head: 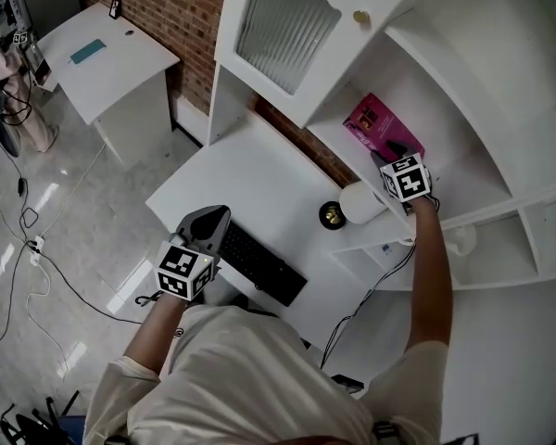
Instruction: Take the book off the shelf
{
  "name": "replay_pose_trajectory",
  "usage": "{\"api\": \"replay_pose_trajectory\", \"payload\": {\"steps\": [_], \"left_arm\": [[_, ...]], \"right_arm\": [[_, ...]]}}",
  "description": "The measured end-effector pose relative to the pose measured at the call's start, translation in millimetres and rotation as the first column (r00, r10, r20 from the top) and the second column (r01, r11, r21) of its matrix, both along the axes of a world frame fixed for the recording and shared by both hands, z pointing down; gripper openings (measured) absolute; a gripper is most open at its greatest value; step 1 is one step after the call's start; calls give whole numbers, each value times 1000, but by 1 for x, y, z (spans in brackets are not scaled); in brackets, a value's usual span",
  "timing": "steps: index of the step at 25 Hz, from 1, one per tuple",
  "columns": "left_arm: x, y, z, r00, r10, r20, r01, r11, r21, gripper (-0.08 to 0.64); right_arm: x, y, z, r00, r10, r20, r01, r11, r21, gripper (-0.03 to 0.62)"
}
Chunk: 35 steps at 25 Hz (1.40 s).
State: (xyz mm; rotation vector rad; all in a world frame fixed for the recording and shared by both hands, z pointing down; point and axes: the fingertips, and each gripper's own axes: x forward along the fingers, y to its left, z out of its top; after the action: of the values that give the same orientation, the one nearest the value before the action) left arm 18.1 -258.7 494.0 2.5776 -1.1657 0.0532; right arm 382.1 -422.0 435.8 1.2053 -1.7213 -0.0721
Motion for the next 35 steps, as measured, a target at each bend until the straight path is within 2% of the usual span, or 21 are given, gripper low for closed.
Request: {"api": "replay_pose_trajectory", "payload": {"steps": [9, 21, 35], "left_arm": [[-8, 13, 5, 1000, -11, -6, 10, 1000, -10, -5], [-7, 31, 7, 1000, -4, -23, 4, 1000, -9, -5], [-18, 48, 12, 1000, -5, -20, 4, 1000, -22, -5]], "right_arm": [[-9, 12, -3, 1000, 5, 21, -5, 1000, -9, 179], [-32, 43, -2, 999, -31, 31, 32, 999, -31, 178], [-60, 71, -1, 998, -48, 29, 48, 999, -5, 178]]}}
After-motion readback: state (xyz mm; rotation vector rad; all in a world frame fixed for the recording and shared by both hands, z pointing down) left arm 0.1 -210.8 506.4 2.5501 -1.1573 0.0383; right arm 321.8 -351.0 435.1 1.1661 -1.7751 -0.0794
